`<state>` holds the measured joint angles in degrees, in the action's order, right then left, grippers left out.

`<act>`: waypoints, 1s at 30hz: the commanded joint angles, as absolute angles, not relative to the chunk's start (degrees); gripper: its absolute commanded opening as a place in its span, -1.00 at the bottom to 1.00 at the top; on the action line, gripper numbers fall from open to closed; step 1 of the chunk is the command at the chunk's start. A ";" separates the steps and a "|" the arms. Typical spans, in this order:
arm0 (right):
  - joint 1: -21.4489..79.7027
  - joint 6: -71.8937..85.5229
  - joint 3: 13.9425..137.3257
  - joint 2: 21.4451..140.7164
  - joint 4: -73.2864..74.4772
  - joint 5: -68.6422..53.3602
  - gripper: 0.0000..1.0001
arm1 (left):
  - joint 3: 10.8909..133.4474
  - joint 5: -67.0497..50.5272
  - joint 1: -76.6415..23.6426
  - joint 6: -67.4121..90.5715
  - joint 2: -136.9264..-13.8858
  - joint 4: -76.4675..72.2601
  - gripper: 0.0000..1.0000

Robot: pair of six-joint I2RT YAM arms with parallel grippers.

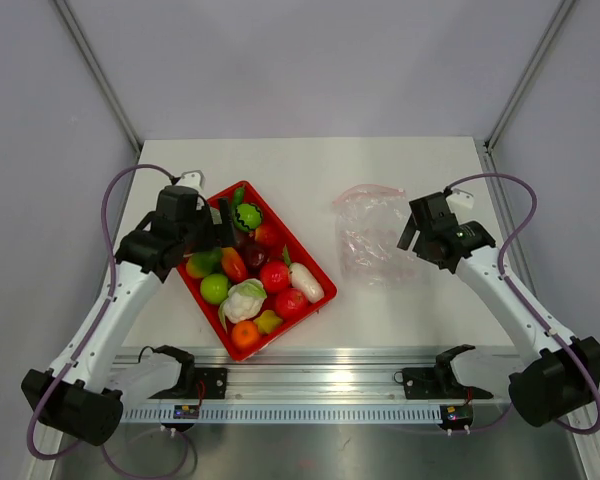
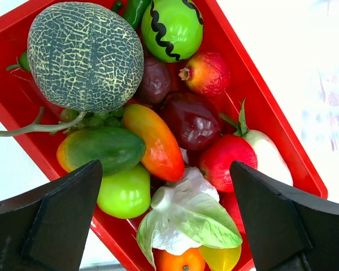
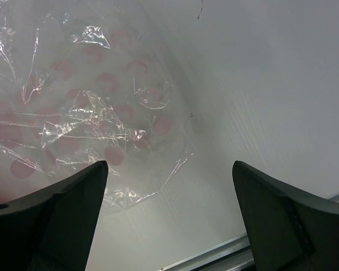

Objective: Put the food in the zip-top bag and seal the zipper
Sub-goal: Pick up the zipper food storage bag at the center of the board.

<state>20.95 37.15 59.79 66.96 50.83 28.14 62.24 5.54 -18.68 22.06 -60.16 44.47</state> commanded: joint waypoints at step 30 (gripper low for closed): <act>41.66 40.06 71.29 97.65 52.27 31.98 0.99 | 63.81 1.23 -19.07 20.57 -57.48 44.91 0.98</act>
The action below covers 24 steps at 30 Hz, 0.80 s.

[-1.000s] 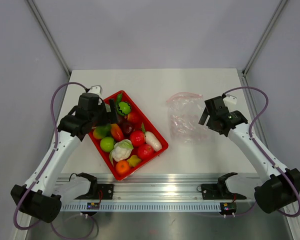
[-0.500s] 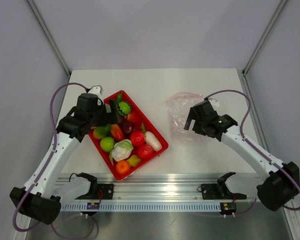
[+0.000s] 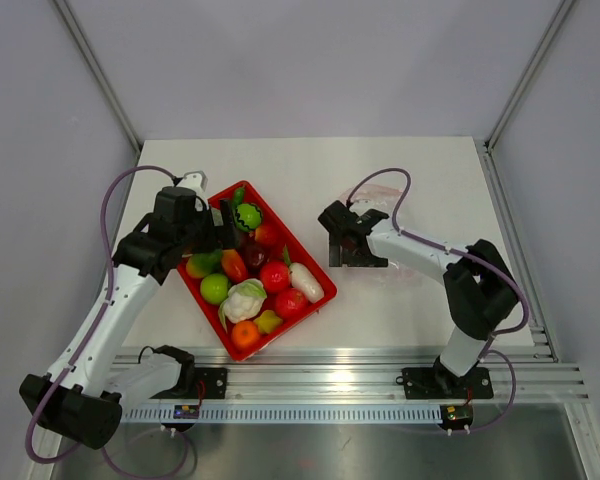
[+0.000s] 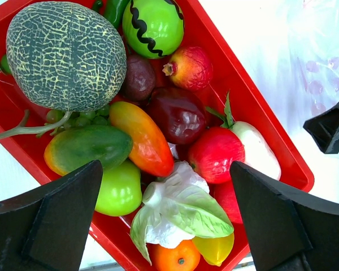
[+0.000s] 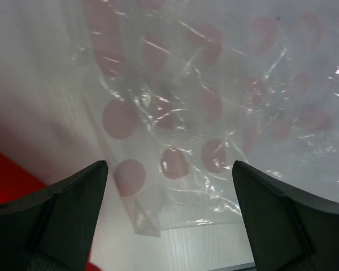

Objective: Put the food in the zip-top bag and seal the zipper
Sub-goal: Pick up the zipper food storage bag at the center of the board.

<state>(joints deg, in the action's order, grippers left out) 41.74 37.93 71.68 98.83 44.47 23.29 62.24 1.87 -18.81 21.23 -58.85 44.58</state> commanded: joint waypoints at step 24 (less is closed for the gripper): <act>23.56 42.97 87.83 95.86 48.77 25.50 0.99 | 65.21 2.90 -19.60 20.30 -55.55 44.99 0.98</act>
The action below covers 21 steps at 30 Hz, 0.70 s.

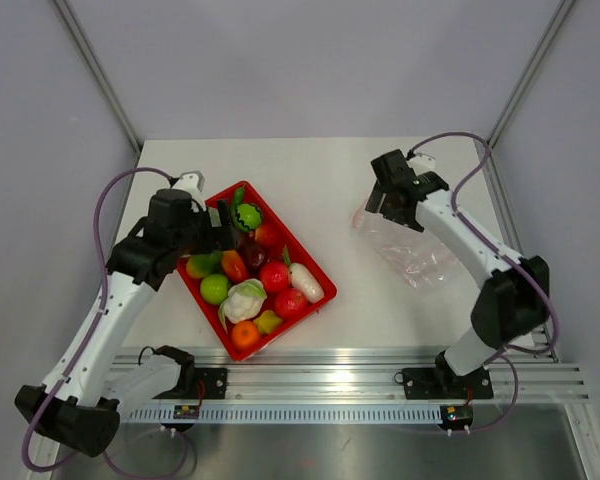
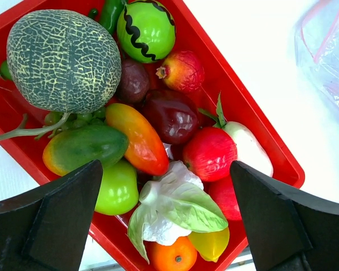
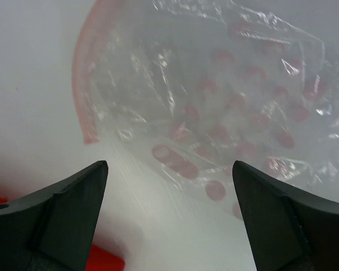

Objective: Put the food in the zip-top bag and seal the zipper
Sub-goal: Pick up the zipper food storage bag at the center of the board.

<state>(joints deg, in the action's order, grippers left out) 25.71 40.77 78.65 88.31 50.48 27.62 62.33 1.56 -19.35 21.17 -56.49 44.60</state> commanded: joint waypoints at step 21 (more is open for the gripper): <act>20.83 42.10 114.98 127.10 58.10 26.37 -0.44 | 64.51 5.45 -19.69 18.19 -53.17 47.55 0.98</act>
<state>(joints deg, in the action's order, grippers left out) 21.28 42.02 116.42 129.88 58.13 24.60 63.00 5.48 -19.46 18.83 -52.99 49.08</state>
